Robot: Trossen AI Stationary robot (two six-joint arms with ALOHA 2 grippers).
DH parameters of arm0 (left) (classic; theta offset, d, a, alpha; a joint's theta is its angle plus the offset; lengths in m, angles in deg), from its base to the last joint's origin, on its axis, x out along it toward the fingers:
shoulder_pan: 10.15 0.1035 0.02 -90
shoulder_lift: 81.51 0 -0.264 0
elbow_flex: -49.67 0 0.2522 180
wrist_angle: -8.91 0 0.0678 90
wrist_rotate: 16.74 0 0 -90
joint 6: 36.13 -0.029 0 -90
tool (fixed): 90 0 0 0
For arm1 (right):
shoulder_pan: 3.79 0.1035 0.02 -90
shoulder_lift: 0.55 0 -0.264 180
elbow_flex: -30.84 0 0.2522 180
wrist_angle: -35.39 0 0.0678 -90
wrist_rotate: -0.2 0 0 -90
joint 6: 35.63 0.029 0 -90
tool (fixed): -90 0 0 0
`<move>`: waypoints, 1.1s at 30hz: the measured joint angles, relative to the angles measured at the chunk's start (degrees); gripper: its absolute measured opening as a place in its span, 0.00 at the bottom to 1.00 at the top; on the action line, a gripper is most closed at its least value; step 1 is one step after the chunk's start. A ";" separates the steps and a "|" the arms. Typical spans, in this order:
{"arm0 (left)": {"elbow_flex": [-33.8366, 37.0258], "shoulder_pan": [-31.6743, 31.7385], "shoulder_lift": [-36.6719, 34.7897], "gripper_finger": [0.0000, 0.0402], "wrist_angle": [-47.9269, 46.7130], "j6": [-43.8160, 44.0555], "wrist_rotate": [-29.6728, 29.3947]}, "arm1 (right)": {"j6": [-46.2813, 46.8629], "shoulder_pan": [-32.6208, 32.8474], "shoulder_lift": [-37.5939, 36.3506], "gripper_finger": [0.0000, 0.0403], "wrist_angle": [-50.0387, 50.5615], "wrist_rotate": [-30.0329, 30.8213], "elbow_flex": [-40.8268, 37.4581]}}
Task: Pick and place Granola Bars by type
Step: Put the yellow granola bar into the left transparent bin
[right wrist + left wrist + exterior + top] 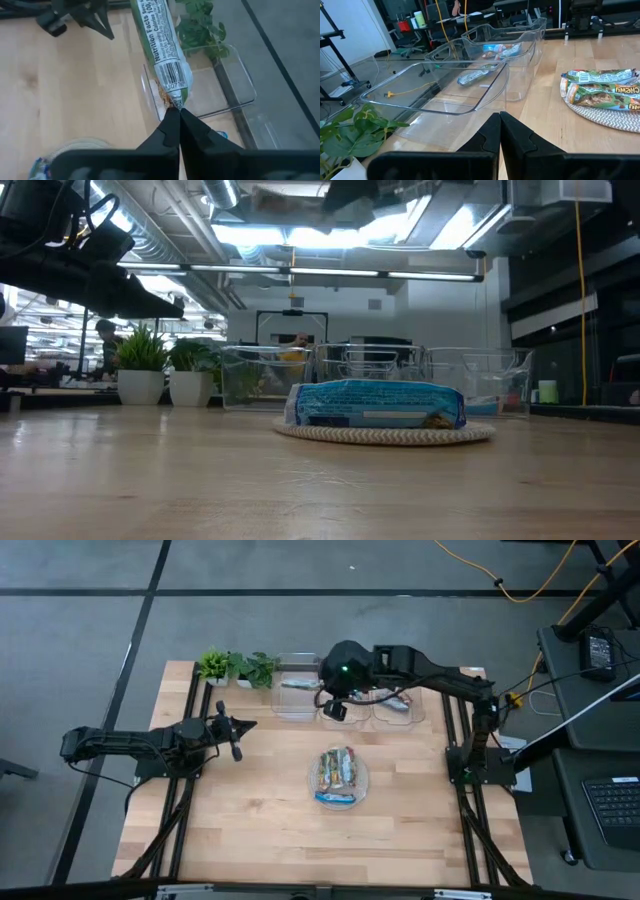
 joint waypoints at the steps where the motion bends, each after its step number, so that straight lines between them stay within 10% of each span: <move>1: 0.00 0.02 0.00 0.01 0.00 0.01 0.00 | -0.75 -0.37 0.49 0.01 -0.24 -0.27 0.00; 33: -0.01 0.00 0.00 0.01 0.00 0.02 0.00 | -7.23 -15.81 20.65 0.01 -10.31 -15.22 0.00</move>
